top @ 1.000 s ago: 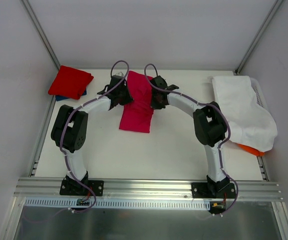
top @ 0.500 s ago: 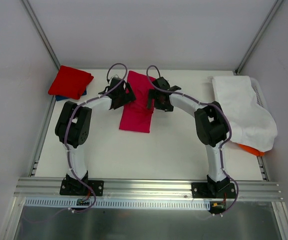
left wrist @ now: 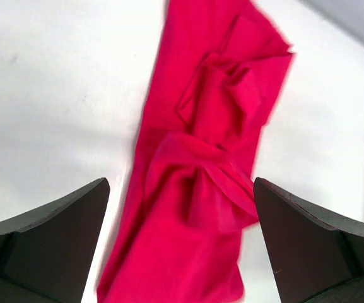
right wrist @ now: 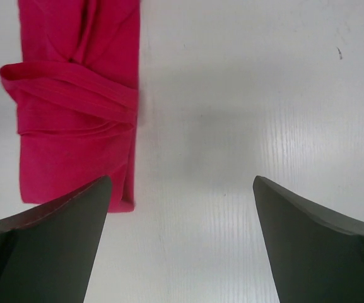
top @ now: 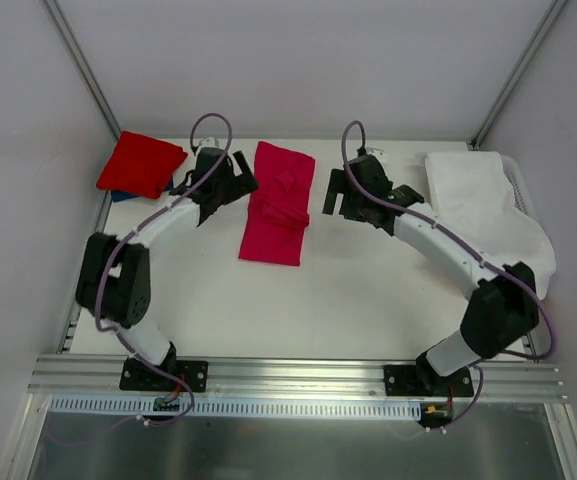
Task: Fold and stack the t-shirts
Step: Fold the tshirt
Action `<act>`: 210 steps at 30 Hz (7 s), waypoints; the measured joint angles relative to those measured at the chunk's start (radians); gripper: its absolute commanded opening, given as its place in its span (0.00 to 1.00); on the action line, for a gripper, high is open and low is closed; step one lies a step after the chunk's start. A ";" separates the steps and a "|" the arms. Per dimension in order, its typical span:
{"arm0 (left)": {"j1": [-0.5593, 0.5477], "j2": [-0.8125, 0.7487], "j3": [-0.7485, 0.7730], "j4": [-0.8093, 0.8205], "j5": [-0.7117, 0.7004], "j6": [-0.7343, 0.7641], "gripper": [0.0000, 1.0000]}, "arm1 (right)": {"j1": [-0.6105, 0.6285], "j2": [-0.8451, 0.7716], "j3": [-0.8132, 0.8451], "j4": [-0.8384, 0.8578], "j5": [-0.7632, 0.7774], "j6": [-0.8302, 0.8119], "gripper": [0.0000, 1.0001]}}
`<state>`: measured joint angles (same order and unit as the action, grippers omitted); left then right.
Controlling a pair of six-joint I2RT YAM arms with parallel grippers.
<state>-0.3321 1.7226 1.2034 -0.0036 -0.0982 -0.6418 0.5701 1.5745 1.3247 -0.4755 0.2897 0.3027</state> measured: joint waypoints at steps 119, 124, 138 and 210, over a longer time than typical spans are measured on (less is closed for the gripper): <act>-0.278 -0.848 -0.481 -0.176 0.056 -0.354 0.00 | 0.286 -0.349 -0.436 0.254 -0.459 0.461 0.01; -0.278 -0.837 -0.450 -0.195 0.064 -0.342 0.03 | 0.303 -0.307 -0.456 0.311 -0.542 0.533 0.01; -0.264 -0.717 -0.345 -0.220 0.054 -0.308 0.14 | 0.313 -0.201 -0.456 0.448 -0.733 0.730 0.01; -0.026 -0.323 -0.361 -0.079 0.013 -0.237 0.00 | -0.234 0.610 0.207 0.519 -0.967 0.743 1.00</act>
<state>-0.3576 1.3991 0.8425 -0.0822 -0.0849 -0.8787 0.3359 2.1841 1.5318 0.0433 -0.6773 1.0458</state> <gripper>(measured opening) 0.003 0.993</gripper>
